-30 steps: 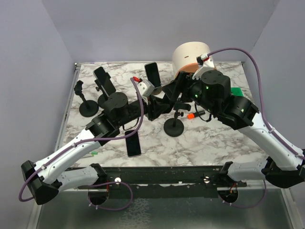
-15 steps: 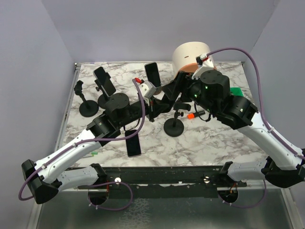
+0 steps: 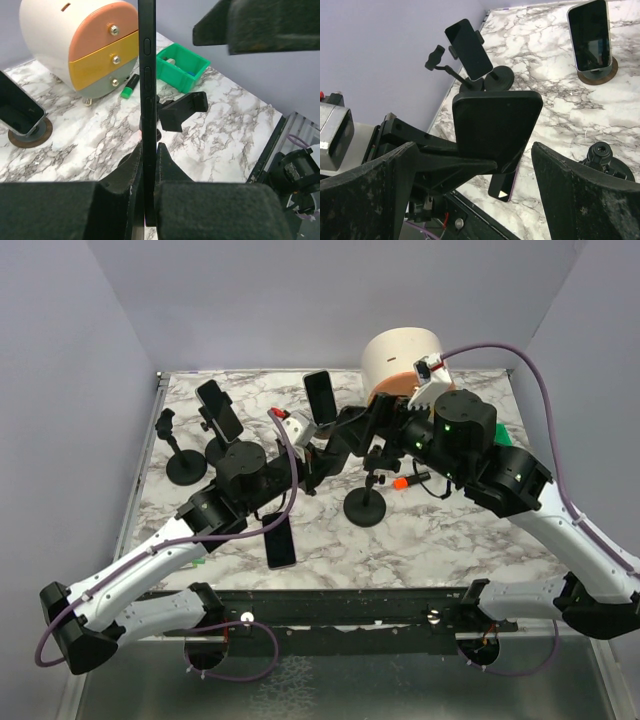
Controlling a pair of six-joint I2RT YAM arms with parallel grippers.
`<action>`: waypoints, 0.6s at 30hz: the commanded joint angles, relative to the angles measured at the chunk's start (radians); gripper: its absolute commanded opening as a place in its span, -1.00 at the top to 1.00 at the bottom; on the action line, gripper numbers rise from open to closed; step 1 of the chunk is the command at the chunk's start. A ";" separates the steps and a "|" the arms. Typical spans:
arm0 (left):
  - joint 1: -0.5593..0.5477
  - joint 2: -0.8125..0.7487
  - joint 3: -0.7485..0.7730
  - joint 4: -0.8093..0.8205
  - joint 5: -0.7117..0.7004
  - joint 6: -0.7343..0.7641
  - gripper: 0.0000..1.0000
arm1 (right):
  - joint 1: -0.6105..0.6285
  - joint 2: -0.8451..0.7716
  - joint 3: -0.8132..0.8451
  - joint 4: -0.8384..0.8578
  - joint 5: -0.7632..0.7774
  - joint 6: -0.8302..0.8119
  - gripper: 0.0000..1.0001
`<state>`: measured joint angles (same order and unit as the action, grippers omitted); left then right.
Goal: Remove the phone from the phone stand
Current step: Remove the phone from the phone stand, then place the phone at the center of the board.
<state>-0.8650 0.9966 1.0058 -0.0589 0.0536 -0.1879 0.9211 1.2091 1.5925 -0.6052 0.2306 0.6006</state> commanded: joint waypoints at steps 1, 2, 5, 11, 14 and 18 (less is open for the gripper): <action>0.001 -0.070 -0.021 0.013 -0.091 -0.029 1.00 | -0.001 -0.046 -0.032 0.018 -0.040 -0.029 -0.99; 0.001 -0.086 -0.033 0.004 -0.104 -0.035 1.00 | 0.000 -0.067 -0.049 0.029 -0.042 -0.043 -0.99; 0.001 -0.151 -0.087 -0.036 -0.157 -0.073 1.00 | -0.001 -0.150 -0.139 0.084 -0.076 -0.110 -0.99; 0.001 -0.260 -0.266 -0.096 -0.154 -0.265 1.00 | -0.001 -0.328 -0.326 0.174 -0.073 -0.198 -0.99; 0.001 -0.267 -0.362 -0.092 -0.132 -0.395 1.00 | -0.001 -0.397 -0.401 0.197 -0.040 -0.212 -0.99; 0.001 -0.221 -0.460 -0.055 -0.114 -0.523 1.00 | -0.001 -0.444 -0.461 0.202 0.002 -0.215 -0.99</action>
<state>-0.8650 0.7433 0.6117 -0.1532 -0.0750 -0.5198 0.9207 0.7910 1.1839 -0.4458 0.1867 0.4225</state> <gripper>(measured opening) 0.059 0.994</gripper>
